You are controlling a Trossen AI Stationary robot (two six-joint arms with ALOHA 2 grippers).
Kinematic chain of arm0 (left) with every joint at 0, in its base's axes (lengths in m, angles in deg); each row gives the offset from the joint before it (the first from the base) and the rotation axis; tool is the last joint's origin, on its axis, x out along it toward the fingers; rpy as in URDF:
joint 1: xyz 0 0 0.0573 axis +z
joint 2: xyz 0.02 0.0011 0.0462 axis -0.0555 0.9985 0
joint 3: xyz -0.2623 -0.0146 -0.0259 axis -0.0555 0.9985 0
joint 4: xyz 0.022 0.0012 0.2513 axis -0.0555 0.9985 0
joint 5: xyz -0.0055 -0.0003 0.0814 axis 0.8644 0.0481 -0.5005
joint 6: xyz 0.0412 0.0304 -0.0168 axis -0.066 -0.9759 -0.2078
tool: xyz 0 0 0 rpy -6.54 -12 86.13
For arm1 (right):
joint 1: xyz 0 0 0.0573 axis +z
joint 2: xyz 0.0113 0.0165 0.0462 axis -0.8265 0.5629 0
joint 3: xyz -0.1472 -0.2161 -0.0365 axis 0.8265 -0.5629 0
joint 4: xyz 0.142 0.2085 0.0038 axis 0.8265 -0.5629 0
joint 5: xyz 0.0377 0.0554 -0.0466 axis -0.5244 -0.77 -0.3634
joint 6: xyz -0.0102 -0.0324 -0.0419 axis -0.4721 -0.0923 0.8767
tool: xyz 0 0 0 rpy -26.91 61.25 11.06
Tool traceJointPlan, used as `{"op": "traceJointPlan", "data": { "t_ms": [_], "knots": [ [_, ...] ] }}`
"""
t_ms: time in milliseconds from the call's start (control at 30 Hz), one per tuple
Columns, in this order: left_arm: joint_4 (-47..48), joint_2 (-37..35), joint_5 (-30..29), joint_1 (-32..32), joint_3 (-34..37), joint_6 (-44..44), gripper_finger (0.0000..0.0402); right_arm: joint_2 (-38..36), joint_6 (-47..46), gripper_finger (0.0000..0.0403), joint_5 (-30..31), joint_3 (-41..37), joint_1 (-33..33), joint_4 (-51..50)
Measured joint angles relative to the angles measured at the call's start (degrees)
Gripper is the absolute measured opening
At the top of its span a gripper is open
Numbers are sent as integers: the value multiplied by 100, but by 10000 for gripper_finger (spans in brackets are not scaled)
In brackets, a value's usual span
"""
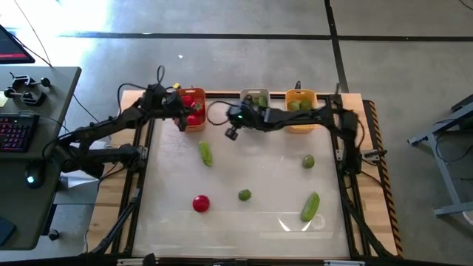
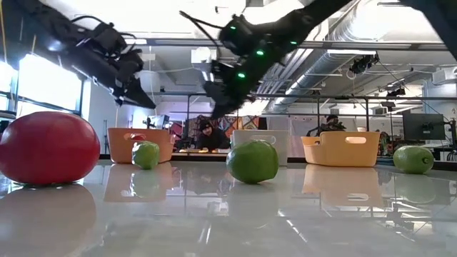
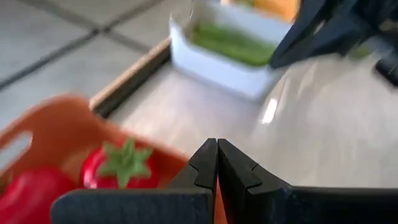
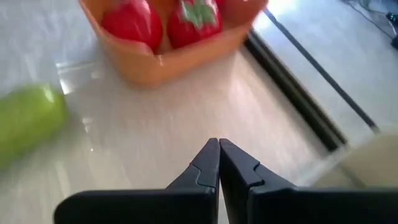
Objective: Sort produce into baskets
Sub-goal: Put the top tomato into the orange bin
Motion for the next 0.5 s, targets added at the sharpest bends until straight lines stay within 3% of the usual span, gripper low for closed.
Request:
{"op": "traceJointPlan", "data": {
  "t_ms": [200, 400, 500],
  "knots": [
    [1409, 41, -1268, -243, -723, 207, 0, -841, -158, 0, 12, -1332, 12, 558],
    [2661, 353, -2007, -344, -1347, 668, 0, -1218, -140, 0, 16, -1980, 12, 762],
    [3085, 662, -2047, -342, -1529, 698, 0, -1309, -21, 0, 18, -2150, 12, 976]
  ]
}}
